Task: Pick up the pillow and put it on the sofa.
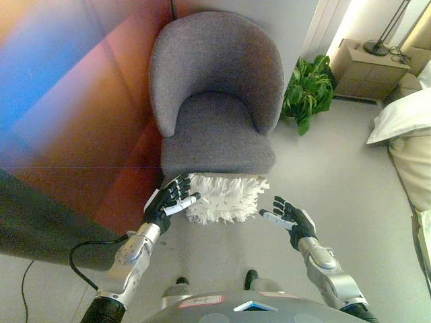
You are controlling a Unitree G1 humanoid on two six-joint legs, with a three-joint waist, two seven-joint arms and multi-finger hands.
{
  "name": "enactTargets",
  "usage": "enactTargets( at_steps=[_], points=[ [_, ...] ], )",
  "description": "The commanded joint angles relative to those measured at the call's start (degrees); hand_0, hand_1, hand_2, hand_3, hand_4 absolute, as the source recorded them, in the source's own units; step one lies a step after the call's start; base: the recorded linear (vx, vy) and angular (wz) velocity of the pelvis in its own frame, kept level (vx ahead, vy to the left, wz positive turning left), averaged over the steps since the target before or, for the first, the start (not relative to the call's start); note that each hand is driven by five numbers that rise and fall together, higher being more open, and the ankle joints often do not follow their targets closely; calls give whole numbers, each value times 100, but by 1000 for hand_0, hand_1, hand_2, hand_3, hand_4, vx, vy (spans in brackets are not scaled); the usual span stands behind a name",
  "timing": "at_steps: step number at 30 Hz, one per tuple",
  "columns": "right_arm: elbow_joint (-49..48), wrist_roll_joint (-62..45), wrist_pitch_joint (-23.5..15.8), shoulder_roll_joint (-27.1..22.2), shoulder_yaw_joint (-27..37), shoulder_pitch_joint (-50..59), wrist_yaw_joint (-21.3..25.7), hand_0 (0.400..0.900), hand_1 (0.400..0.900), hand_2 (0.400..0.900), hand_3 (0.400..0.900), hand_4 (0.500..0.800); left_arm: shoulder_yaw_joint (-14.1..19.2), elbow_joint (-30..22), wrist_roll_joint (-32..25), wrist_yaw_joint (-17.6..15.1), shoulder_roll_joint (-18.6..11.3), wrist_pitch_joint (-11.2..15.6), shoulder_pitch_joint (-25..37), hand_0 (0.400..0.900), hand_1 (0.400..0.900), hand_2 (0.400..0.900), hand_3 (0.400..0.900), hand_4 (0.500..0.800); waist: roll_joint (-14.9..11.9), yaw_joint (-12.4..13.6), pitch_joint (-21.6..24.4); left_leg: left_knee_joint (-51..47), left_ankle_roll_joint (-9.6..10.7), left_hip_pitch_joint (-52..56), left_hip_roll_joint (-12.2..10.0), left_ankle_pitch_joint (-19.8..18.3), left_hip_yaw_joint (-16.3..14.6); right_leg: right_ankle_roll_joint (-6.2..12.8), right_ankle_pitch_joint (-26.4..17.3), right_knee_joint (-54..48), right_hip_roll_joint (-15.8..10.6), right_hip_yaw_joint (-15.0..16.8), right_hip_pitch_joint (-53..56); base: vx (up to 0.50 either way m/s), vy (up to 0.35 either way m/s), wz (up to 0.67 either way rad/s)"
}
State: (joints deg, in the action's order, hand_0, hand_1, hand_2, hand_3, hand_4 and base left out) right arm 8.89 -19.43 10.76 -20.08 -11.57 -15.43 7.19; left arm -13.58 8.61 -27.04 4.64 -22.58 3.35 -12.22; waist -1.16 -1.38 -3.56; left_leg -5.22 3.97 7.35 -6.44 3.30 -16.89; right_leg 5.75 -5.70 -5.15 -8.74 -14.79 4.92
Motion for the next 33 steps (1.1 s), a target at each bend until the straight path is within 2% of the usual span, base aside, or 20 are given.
enactTargets(
  at_steps=[1,7,14,19,25,29,32,33],
  points=[
    [-519,154,-365,-4,33,467,71,900,900,900,900,800,67,-297,178,248,-175,483,456,900,900,900,900,800,-66,-48,-3,22,-34,135,-148,-324,289,228,188,15,-45,-3,282,0,0,0],
    [-429,154,-442,0,24,466,46,900,900,900,900,800,81,-258,162,70,-167,602,460,900,900,900,900,800,-61,-48,-6,22,-25,142,-158,-326,282,231,187,15,-37,-5,278,0,0,0],
    [-461,144,-460,-4,52,420,27,900,900,900,900,800,119,-277,218,60,-163,631,390,900,900,900,900,800,-63,-47,1,22,-22,154,-179,-323,280,207,208,15,-16,-2,287,9,-11,0],
    [-473,144,-458,-3,50,430,33,900,900,900,900,800,153,-301,211,61,-180,607,381,900,900,900,900,800,-60,-46,-28,22,-6,174,-229,-272,255,155,224,15,19,-6,298,38,-52,0],
    [-420,198,-495,-78,38,527,25,900,900,900,900,800,107,-295,94,14,-185,625,439,900,900,900,900,800,-89,-56,-154,149,85,132,-388,-133,283,20,260,63,114,63,278,40,-88,-5],
    [-449,142,-506,-226,65,505,-109,900,900,900,900,800,139,-321,56,-33,-193,680,407,900,900,900,900,800,-187,-52,-285,833,201,-144,-612,-15,403,-109,300,169,196,152,206,64,-172,-12],
    [-453,105,-523,-319,27,474,-189,900,900,900,900,800,160,-311,45,-63,-175,770,317,900,900,900,900,800,-300,-77,-364,1830,208,-449,-847,204,474,-275,351,333,234,211,75,78,-184,-18],
    [-400,112,-568,-337,5,466,-221,900,900,900,900,800,162,-289,47,-73,-143,813,280,900,900,900,900,800,-329,-68,-438,2471,202,-661,-918,293,591,-368,380,409,277,235,73,126,-194,-30]
  ],
)
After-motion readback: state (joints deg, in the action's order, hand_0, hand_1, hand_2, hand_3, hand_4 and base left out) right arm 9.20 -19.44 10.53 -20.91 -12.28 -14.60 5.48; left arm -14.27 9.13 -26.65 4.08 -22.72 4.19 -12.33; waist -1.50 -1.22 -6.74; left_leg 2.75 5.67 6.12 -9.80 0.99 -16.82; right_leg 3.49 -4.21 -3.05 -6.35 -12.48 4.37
